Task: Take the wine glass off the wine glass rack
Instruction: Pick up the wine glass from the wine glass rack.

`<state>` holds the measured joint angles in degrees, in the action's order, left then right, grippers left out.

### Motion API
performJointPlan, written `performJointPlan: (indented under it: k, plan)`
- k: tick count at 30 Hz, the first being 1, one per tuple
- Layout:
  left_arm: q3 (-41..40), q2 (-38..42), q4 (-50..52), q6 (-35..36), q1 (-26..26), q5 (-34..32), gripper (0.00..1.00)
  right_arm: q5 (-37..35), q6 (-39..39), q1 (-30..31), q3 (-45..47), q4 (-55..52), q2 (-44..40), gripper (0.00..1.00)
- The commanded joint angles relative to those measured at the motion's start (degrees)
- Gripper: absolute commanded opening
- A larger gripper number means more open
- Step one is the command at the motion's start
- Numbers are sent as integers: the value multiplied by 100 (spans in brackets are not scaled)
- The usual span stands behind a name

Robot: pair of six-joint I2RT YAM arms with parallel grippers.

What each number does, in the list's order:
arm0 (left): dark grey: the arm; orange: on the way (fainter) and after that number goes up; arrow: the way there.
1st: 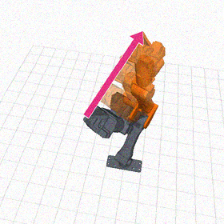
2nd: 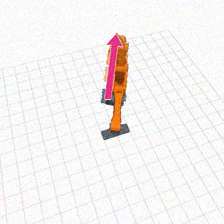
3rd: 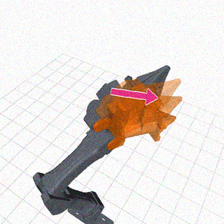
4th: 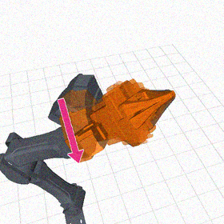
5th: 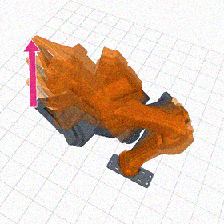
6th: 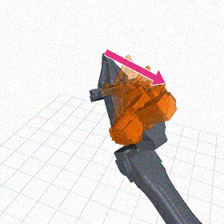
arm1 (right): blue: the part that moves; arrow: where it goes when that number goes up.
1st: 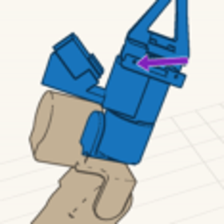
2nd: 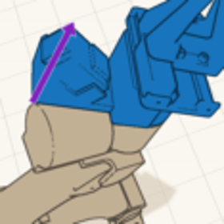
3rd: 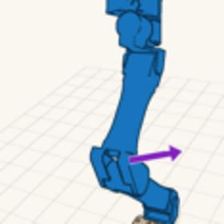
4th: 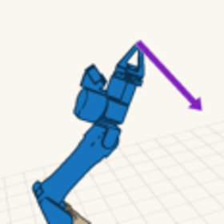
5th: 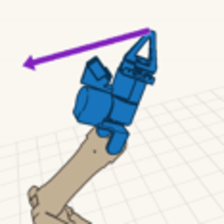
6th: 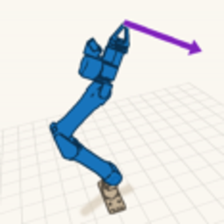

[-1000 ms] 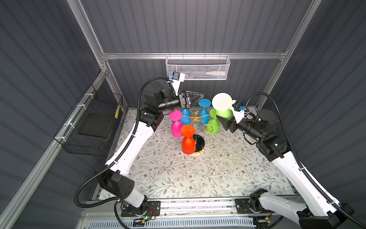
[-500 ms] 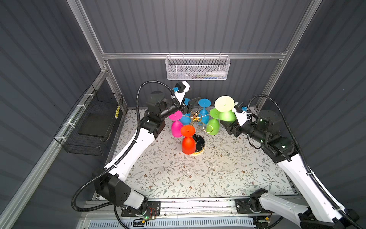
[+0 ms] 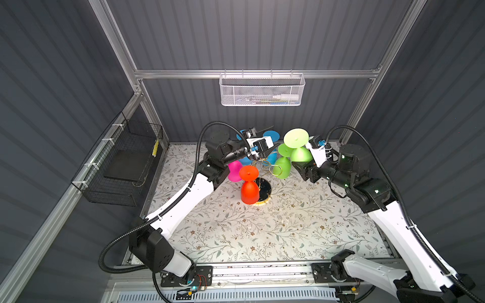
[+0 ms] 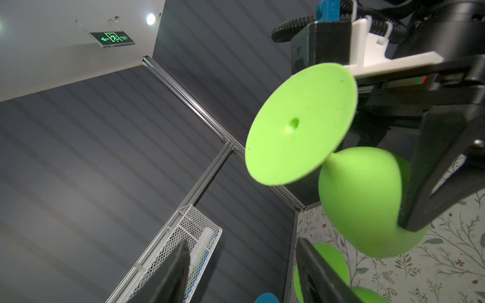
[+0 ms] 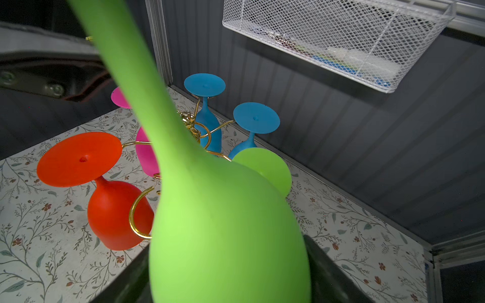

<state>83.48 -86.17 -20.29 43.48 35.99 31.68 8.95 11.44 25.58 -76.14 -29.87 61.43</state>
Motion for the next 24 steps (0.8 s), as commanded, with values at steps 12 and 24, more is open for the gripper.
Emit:
performJointPlan:
  k: [12,24]
  plan:
    - [352,-223,288,927,206,281,63,-52,-125,201,-270,-303,123,53]
    - [446,-269,27,1076,220,431,55,-7,-163,243,-384,-442,218,52]
